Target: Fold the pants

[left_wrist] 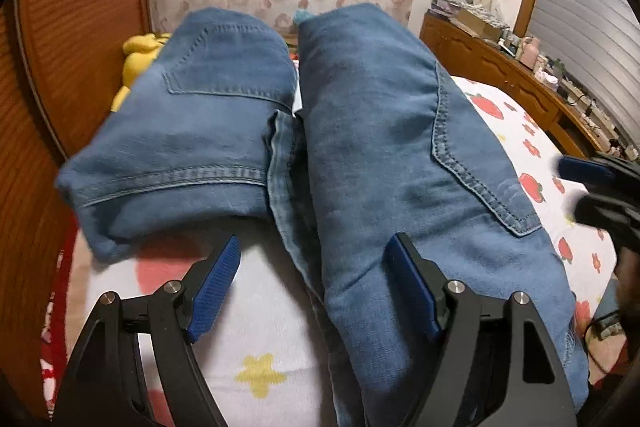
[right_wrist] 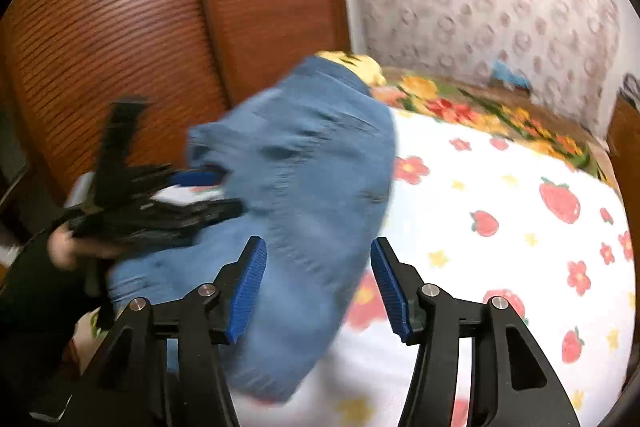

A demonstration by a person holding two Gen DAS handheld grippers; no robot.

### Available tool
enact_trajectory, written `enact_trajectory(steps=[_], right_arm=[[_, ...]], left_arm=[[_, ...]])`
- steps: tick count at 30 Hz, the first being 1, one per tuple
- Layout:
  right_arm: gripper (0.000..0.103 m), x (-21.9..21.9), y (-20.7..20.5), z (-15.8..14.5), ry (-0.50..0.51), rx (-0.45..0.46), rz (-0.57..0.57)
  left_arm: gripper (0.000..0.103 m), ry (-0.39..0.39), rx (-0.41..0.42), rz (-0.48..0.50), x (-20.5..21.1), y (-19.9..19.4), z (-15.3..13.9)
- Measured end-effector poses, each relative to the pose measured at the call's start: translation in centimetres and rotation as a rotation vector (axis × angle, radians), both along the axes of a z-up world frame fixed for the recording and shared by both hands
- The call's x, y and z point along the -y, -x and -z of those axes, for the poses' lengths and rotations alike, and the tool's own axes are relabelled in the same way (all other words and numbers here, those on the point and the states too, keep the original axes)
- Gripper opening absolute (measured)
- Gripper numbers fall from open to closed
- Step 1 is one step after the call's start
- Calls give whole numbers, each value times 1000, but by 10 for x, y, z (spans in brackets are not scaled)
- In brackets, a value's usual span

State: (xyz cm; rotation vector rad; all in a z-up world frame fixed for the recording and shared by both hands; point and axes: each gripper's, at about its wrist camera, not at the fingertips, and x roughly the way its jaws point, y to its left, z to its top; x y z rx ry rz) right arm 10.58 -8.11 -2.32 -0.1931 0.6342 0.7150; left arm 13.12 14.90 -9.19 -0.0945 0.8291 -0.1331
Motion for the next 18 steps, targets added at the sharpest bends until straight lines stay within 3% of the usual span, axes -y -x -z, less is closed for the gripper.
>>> enact_trajectory(steps=[3, 6, 10, 17, 18], right_arm=[[57, -7, -31, 12, 0, -63, 19], [65, -17, -51, 22, -24, -121, 10], [73, -24, -68, 31, -73, -176, -3], [74, -43, -85, 47, -177, -286, -75], [70, -45, -86, 47, -183, -286, -86]], left_arm=[[77, 38, -18, 15, -3, -7, 4], [76, 80, -36, 26, -6, -11, 10], [55, 185, -49, 58, -10, -12, 14], [44, 211, -41, 68, -6, -8, 15], [42, 205, -36, 65, -4, -6, 14]])
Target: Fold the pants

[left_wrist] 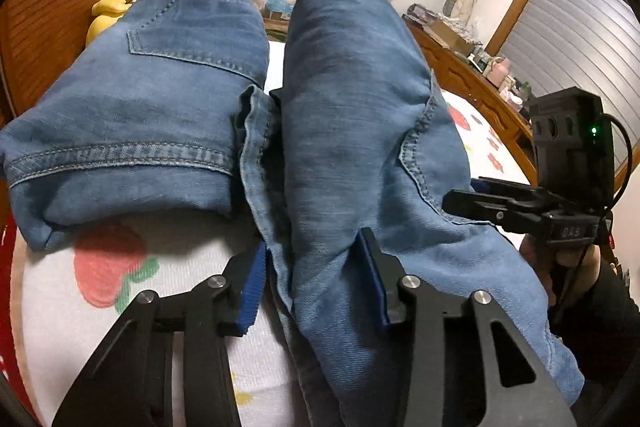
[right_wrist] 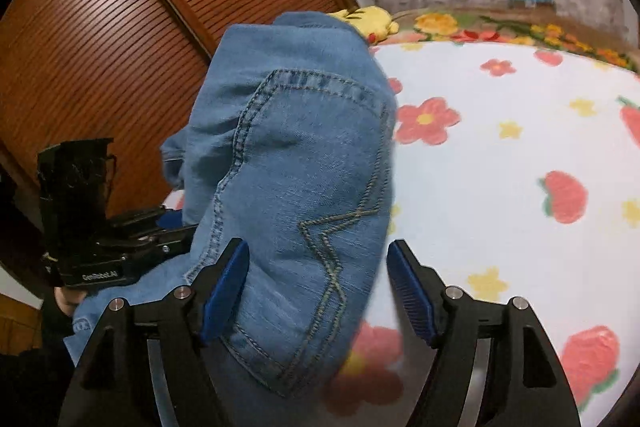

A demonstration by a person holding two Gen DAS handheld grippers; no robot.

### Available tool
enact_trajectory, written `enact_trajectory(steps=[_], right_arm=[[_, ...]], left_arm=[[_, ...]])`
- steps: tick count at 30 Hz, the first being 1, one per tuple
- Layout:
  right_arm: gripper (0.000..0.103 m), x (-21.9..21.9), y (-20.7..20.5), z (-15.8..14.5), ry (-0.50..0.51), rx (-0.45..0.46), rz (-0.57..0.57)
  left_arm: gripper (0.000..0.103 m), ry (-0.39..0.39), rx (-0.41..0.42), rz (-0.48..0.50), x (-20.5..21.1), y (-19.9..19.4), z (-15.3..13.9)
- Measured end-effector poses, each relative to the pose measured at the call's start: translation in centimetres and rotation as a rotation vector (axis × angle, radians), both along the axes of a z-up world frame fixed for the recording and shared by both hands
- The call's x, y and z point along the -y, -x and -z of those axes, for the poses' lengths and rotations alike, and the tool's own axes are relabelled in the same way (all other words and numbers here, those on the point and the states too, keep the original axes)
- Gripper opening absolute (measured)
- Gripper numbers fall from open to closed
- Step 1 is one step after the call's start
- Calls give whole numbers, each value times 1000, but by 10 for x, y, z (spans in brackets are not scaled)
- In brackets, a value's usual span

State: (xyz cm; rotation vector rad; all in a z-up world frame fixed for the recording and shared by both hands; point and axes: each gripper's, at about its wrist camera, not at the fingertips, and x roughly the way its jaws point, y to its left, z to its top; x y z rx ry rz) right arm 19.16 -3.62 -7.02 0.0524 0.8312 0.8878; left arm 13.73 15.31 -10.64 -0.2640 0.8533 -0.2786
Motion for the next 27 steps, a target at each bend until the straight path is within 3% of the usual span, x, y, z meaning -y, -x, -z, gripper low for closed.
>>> enact_trajectory(steps=[1, 2, 4, 5, 10, 19, 23, 27], right_arm=[[55, -6, -1, 1, -1, -10, -25], [51, -12, 1, 1, -11, -17, -46], [28, -23, -6, -4, 13, 27, -56], [22, -26, -1, -10, 19, 53, -65], [20, -43, 27, -53, -9, 168, -110], [19, -128, 36, -146, -47, 334, -260], [19, -176, 26, -178, -81, 401, -321], [19, -216, -11, -181, -150, 387, -309]], left_arm=[[32, -9, 5, -1, 2, 2, -1], [15, 9, 15, 20, 3, 3, -4], [12, -41, 27, 15, 12, 9, -13], [11, -60, 37, 22, 16, 13, -17], [11, -35, 131, -9, 9, 33, -56], [11, -27, 331, -100, -53, 49, -146], [11, -71, 386, -170, -95, 52, -173], [11, -158, 366, -201, -120, 14, -184]])
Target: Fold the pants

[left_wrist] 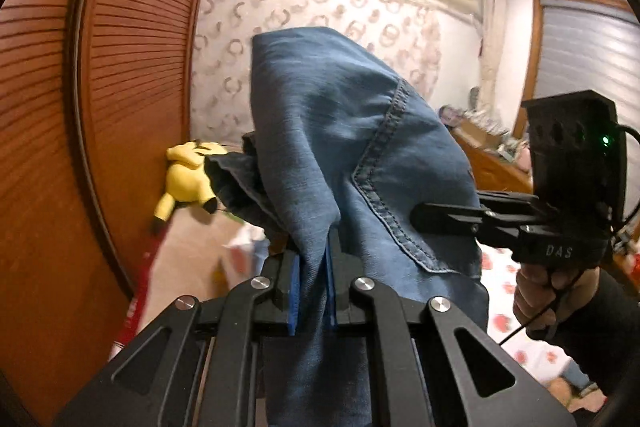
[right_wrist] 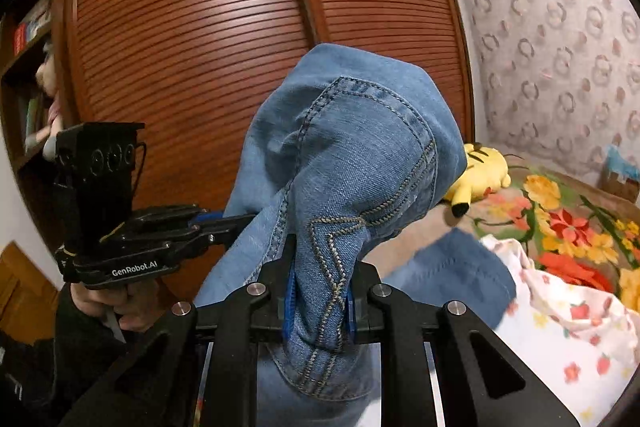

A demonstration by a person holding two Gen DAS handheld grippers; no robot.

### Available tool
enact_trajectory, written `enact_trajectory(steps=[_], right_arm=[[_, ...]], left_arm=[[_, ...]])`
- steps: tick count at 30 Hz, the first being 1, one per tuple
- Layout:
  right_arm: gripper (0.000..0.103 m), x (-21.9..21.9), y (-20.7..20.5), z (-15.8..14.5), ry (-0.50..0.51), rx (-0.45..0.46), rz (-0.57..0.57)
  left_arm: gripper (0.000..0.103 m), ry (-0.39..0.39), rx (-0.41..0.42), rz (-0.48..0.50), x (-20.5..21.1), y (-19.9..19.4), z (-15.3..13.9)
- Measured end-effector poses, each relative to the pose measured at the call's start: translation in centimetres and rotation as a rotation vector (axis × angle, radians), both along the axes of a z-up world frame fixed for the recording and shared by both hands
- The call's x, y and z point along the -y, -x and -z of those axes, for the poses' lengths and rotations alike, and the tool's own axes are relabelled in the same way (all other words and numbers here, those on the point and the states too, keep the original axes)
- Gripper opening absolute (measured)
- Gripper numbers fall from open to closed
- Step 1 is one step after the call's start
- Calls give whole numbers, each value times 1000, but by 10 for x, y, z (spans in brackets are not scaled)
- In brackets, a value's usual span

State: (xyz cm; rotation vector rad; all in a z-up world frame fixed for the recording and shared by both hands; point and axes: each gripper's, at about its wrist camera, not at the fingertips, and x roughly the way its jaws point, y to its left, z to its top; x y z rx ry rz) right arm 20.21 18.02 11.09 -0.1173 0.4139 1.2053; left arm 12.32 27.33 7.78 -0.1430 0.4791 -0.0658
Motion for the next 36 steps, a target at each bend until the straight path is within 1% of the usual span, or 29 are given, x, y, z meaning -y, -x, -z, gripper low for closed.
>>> enact_trajectory(steps=[2, 3, 4, 6, 7, 8, 10, 11, 12, 14, 15, 16, 17, 18, 19, 21, 22, 24, 25, 27, 29, 30, 33, 35, 36], right_arm=[[19, -14, -31, 17, -8, -49, 39], [20, -4, -46, 30, -2, -72, 64], [24, -4, -62, 46, 13, -95, 93], [31, -8, -97, 79, 77, -155, 172], [35, -21, -115, 89, 115, -181, 205], [36, -24, -130, 107, 156, -213, 243], [44, -20, -145, 121, 181, -238, 260], [47, -18, -151, 125, 191, -237, 268], [51, -19, -155, 122, 195, -231, 265], [53, -16, -160, 115, 191, -206, 271], [54, -18, -161, 109, 190, -185, 276], [54, -21, -157, 102, 187, -161, 280], [54, -24, -156, 96, 184, -124, 288], [54, -19, -149, 82, 174, -97, 287], [54, -14, -131, 71, 150, -66, 287], [54, -24, -126, 61, 98, -20, 264], [54, -25, -122, 59, 89, -5, 242], [54, -48, -123, 56, 101, 34, 204], [52, -57, -131, 59, 121, 31, 200], [51, -81, -150, 73, 213, 0, 224], [51, -88, -163, 84, 250, -22, 251], [51, -92, -167, 85, 252, -30, 263], [51, -79, -162, 74, 202, -54, 286], [51, -64, -144, 62, 176, -38, 304], [51, -50, -134, 64, 166, -27, 310]], left_arm=[[11, -37, -55, -14, -7, -37, 13], [11, -43, -82, -13, -10, -51, 22], [12, -52, -127, -9, -13, -70, 36], [13, -55, -230, -19, -19, -108, 72], [14, -48, -281, -10, -20, -123, 92], [14, -40, -315, -4, -20, -133, 107], [14, -51, -335, -13, -18, -143, 127], [14, -40, -329, -5, -17, -144, 129], [16, -32, -322, 1, -16, -143, 130], [24, -55, -310, -12, -14, -140, 127], [26, -74, -296, -17, -9, -132, 124], [32, -81, -285, -19, -8, -129, 122], [42, -87, -277, -22, -9, -129, 120], [46, -96, -265, -28, -9, -128, 114], [48, -106, -246, -30, -7, -125, 107], [51, -125, -220, -31, -1, -117, 99], [55, -130, -210, -37, 1, -112, 98], [57, -137, -191, -51, 4, -103, 98], [57, -135, -187, -54, 7, -97, 101], [57, -130, -210, -56, 10, -93, 110], [57, -108, -244, -74, 8, -90, 122], [57, -94, -253, -80, 7, -87, 126], [57, -86, -234, -88, 14, -72, 127], [58, -93, -214, -96, 20, -63, 122], [59, -99, -197, -99, 24, -58, 117]])
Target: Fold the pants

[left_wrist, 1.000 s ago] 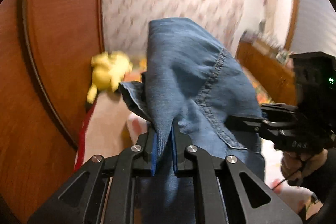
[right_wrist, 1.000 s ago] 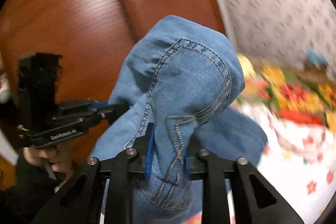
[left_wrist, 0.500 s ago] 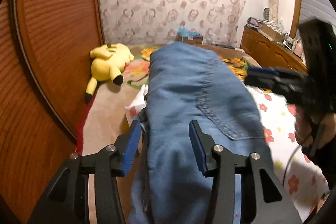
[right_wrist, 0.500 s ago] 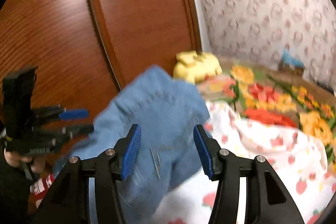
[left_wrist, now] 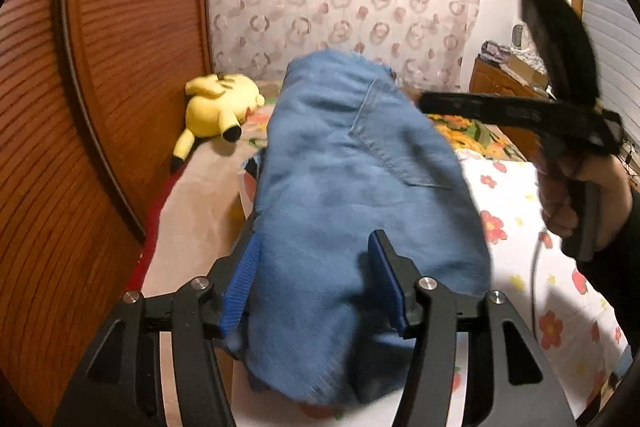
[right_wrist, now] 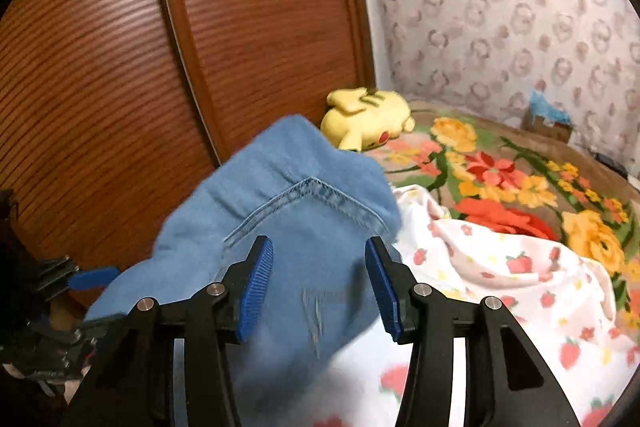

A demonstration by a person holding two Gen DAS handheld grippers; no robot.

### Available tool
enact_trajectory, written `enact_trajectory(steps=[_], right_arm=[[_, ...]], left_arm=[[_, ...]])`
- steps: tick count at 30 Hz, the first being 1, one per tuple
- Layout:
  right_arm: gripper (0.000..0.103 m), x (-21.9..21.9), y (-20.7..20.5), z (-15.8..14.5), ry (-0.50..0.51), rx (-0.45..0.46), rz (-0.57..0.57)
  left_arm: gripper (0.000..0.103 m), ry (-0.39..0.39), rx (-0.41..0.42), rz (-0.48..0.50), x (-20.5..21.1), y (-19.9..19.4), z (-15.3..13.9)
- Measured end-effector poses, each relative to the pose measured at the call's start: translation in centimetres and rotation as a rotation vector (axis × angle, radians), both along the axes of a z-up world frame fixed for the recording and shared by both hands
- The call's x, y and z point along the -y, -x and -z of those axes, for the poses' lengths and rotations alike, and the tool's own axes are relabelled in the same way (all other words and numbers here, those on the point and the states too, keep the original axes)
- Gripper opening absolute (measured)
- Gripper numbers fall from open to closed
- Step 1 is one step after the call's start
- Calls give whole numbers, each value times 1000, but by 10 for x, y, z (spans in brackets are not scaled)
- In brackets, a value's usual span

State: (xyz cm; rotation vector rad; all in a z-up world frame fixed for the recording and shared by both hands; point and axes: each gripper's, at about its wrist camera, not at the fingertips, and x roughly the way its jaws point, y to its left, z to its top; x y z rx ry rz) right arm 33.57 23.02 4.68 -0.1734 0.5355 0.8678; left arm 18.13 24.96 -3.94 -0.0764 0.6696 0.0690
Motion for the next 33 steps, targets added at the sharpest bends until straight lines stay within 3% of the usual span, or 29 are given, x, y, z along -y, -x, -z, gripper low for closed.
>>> enact_trajectory(steps=[4, 13, 16, 23, 33], right_arm=[[51, 41, 45, -9, -39, 42, 15], [51, 127, 153, -7, -93, 135, 115], [53, 148, 178, -7, -101, 163, 152], [66, 205, 252, -9, -128, 245, 274], [68, 257, 312, -10, -120, 275, 460]], left_arm=[[78, -27, 81, 15, 20, 21, -21], [82, -89, 230, 55, 78, 58, -61], [92, -113, 281, 82, 105, 71, -72], [92, -95, 328, 174, 155, 91, -89], [92, -101, 316, 207, 208, 117, -100]])
